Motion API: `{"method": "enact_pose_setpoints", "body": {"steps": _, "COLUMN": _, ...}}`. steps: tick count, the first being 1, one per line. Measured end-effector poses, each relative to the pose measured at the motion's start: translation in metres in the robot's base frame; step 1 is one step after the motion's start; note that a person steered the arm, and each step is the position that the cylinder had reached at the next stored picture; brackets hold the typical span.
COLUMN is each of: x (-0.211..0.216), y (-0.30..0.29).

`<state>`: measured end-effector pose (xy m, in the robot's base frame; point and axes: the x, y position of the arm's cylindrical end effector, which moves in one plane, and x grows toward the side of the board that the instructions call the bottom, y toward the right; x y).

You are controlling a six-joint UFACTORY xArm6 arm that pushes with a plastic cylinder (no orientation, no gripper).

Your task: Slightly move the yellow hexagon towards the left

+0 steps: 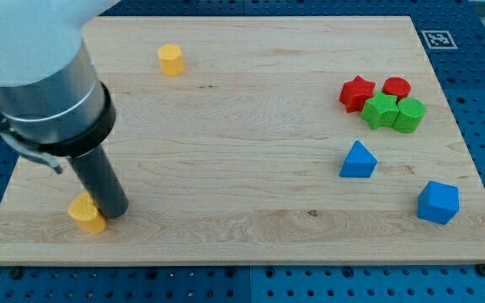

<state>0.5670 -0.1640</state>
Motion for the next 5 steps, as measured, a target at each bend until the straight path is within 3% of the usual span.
{"method": "enact_pose_setpoints", "body": {"steps": 1, "x": 0.001, "y": -0.013}}
{"method": "enact_pose_setpoints", "body": {"steps": 2, "x": -0.024, "y": -0.018}}
{"method": "enact_pose_setpoints", "body": {"steps": 3, "x": -0.104, "y": -0.006}}
{"method": "enact_pose_setpoints", "body": {"steps": 4, "x": -0.165, "y": 0.029}}
{"method": "enact_pose_setpoints", "body": {"steps": 5, "x": -0.17, "y": 0.108}}
